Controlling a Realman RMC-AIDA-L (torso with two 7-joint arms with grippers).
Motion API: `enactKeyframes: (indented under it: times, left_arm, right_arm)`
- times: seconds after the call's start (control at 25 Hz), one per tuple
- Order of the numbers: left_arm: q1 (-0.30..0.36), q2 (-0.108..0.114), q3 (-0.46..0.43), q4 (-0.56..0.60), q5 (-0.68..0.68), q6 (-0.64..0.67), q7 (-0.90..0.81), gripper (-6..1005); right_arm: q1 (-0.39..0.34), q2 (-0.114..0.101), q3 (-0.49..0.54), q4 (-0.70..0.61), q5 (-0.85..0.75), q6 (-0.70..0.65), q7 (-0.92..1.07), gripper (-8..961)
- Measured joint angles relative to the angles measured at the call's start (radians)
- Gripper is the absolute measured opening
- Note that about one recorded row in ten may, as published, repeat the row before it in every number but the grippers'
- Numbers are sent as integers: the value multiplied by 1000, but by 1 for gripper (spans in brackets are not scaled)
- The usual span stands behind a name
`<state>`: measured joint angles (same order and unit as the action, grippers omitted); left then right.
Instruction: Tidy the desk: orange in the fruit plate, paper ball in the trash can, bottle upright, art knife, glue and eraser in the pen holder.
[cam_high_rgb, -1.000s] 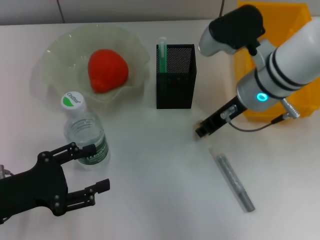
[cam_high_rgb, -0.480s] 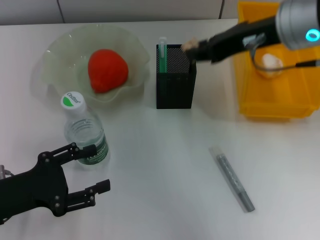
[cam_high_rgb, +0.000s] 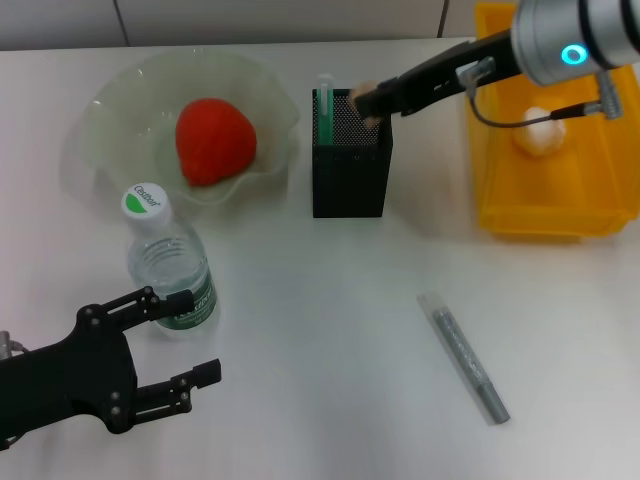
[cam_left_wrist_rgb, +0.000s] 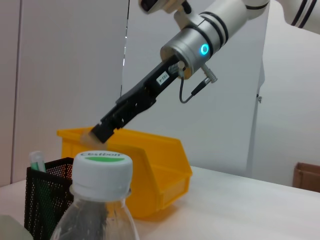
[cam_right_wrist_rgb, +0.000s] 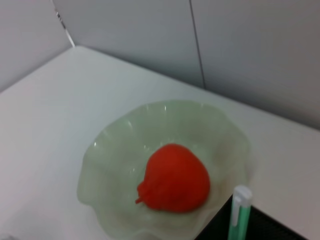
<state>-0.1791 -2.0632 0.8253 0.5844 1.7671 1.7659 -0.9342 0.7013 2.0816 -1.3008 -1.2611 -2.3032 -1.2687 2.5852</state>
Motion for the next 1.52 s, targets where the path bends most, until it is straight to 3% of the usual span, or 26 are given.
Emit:
enactKeyframes:
  times: [0.16, 0.32, 0.36, 0.4, 0.52, 0.56, 0.68, 0.96, 1.52]
  left_arm:
    - [-1, 0, -1, 0, 0, 1, 0, 783]
    - [-3, 0, -2, 0, 0, 3, 0, 783]
    - [-5, 0, -2, 0, 0, 6, 0, 783]
    - [-5, 0, -2, 0, 0, 6, 0, 783]
    - [-5, 0, -1, 0, 0, 7, 0, 783]
    - [-5, 0, -1, 0, 0, 7, 0, 783]
    - [-5, 0, 0, 0, 0, 8, 0, 783]
    - [-7, 0, 4, 0, 0, 8, 0, 783]
    - [-5, -1, 6, 0, 0, 7, 0, 783]
  right_arm:
    - [17, 0, 2, 32, -4, 1, 0, 404]
    - [8, -1, 3, -15, -12, -56, 50, 586]
    - [-9, -1, 3, -79, -29, -135, 106, 632]
    - [-9, -1, 3, -79, -29, -135, 106, 639]
    - [-71, 2, -24, -197, -59, -244, 165, 658]
    - [-123, 3, -83, -256, -71, -282, 197, 665]
    - [-154, 3, -133, -277, -99, -311, 223, 685]
    - [-166, 4, -237, -153, -150, -330, 233, 705]
    - [-141, 6, -292, -64, -222, -278, 265, 678]
